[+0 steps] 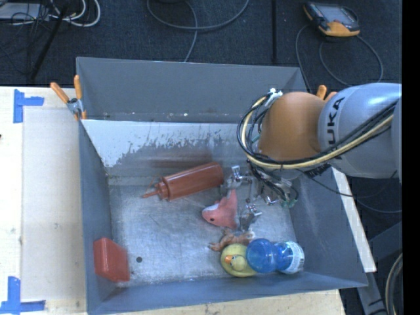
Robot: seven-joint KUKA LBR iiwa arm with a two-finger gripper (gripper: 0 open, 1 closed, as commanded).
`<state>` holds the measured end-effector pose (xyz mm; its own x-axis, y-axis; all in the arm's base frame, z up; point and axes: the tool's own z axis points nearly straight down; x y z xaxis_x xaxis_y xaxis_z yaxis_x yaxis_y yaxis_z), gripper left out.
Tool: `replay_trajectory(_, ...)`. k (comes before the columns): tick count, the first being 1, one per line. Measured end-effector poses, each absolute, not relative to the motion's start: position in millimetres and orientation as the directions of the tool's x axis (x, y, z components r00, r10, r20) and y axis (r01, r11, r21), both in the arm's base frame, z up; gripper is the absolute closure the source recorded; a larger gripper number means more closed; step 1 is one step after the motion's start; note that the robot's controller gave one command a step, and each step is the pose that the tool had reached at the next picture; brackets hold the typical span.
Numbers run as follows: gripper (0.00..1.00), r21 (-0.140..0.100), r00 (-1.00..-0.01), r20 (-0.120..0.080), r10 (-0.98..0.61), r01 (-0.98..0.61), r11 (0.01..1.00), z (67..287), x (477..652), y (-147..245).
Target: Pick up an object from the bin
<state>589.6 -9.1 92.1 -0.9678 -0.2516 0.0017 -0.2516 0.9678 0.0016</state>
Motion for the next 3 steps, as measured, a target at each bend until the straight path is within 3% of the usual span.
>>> replay_trajectory(1, 1.00, 0.000, -0.967, -0.010, -0.255, -0.255, 0.967, 74.5, 580.0, -14.4)
replay_trajectory(3, 1.00, 0.000, -0.967, -0.008, -0.254, -0.254, 0.967, 76.7, 579.4, -14.3)
